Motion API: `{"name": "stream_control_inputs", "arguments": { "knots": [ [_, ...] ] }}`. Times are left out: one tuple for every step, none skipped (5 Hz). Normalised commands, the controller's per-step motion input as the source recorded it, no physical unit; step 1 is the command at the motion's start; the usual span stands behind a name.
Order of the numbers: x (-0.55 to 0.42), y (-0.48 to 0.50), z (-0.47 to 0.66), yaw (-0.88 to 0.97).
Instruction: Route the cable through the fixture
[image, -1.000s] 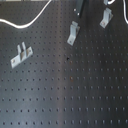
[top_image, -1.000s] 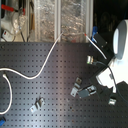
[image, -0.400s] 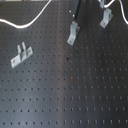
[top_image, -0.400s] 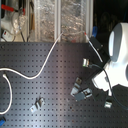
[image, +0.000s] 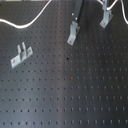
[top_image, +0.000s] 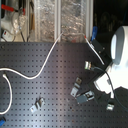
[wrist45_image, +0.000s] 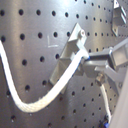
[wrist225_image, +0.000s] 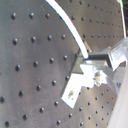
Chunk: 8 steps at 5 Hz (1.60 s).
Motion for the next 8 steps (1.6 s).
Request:
{"name": "stream_control_inputs", "arguments": {
  "knots": [
    [-0.065, 0.06, -0.23, 0.27],
    [-0.234, 0.183, -0.4, 0.3],
    [-0.121, 0.211, -0.23, 0.17],
    [-0.145, 0.287, -0.24, 0.26],
    [-0.143, 0.314, -0.18, 0.32],
    [-0.064, 0.173, -0.05, 0.25],
    [0.251, -0.262, 0.17, -0.03],
    [0.228, -0.483, 0.23, -0.26]
  ]
}}
